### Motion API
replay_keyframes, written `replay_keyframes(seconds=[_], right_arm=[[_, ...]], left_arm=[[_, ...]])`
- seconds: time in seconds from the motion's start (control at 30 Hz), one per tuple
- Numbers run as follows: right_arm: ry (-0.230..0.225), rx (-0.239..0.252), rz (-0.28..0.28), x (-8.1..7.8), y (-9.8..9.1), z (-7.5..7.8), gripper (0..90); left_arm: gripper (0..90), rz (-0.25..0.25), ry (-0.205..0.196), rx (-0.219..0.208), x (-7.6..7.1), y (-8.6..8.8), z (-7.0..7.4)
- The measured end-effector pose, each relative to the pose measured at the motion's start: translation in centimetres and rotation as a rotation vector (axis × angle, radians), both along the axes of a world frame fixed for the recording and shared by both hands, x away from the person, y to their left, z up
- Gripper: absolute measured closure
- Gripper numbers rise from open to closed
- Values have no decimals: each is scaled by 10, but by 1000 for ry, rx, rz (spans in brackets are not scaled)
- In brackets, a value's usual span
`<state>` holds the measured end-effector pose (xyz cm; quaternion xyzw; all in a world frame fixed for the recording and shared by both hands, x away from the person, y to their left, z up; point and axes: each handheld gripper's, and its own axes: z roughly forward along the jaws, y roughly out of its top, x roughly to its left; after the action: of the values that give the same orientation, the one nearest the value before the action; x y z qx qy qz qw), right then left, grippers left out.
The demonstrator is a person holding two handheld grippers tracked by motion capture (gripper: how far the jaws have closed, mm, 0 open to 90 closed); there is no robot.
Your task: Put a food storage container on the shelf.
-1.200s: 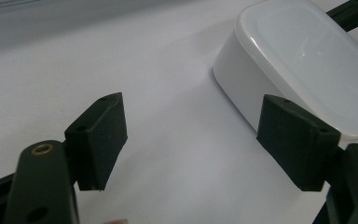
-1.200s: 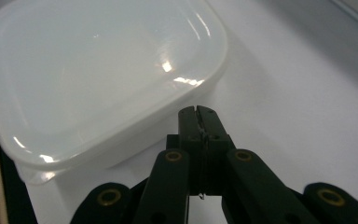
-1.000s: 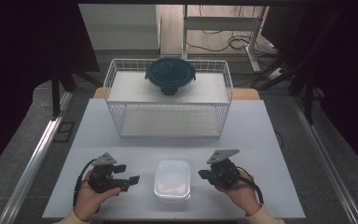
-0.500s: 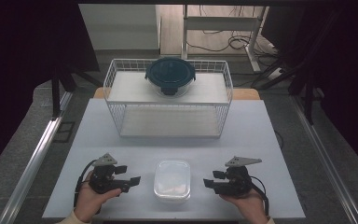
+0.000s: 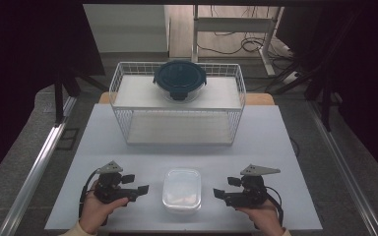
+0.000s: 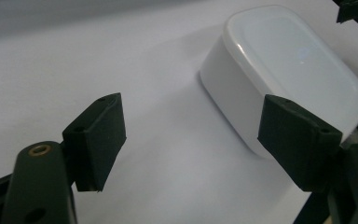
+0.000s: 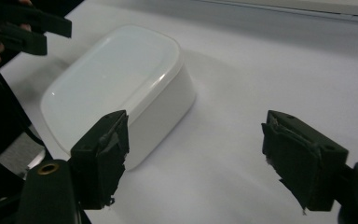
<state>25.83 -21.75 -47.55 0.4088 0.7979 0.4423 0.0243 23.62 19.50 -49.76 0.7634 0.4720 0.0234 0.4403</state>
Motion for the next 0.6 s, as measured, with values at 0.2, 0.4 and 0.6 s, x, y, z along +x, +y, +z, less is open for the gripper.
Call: replay_keyframes(seconds=[0.2,0.4,0.6], right_arm=[[6,8,-12,-1,2,-2,246],[26,44,0,-4,12,-3,276],[54,49,-17,0,21,-7,252]], left_arm=[[227,-1,19,-37,1,-2,1],[232,-8,53,-81,1,-4,2],[246,-9,107,-146,7,-9,-1]])
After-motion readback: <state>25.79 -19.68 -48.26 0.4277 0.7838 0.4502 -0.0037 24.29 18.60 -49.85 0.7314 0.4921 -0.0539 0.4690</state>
